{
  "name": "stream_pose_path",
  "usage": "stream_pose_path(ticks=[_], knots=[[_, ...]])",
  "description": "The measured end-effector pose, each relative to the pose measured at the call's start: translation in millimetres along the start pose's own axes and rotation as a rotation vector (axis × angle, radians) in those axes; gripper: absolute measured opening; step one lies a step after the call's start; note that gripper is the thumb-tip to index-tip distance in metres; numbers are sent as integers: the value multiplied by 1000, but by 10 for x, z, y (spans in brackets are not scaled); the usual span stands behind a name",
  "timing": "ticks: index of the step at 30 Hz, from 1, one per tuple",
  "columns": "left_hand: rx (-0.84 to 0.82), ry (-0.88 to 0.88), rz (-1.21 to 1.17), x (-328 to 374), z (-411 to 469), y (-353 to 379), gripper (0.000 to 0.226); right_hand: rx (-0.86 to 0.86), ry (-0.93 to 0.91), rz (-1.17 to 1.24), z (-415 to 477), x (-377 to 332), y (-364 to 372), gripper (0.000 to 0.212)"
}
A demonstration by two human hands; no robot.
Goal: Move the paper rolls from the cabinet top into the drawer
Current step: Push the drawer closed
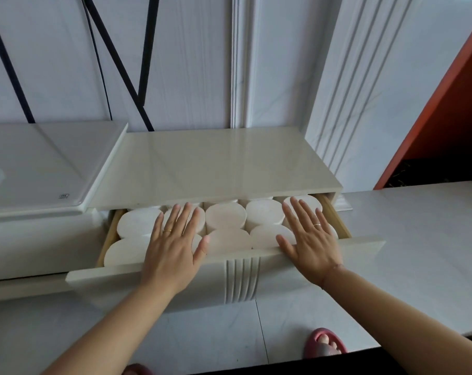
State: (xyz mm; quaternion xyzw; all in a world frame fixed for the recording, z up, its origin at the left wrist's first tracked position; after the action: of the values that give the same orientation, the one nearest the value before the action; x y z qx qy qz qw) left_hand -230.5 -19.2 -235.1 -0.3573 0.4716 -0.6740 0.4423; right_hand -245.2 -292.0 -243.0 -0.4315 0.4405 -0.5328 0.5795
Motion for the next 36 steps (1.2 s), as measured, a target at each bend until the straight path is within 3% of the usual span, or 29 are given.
stream_pose_path(ticks=[15,26,32,36], knots=[[45,-18,-25,-295,890,199,60,44,30,33,955,25,258,85],[115,12,-56,-415,1167,315,53,279,18,145,1222,-2,329,58],[176,38,-53,-448,1202,346,49,394,-10,178,1248,-19,326,69],[227,42,-49,-464,1217,372,46,448,-31,154,1271,0,338,49]])
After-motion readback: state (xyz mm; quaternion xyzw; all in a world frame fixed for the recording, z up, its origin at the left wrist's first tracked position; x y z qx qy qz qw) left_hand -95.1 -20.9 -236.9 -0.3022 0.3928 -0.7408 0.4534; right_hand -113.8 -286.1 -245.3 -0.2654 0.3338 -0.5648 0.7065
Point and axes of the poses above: each hand's wrist, its own z-axis towards the middle knuckle, its own y-axis out of the palm, x = y × z, the point moved 2 cm from there along z, towards the middle knuckle, and after that the axes turned 2 degrees about y, right-handed, at the moved point
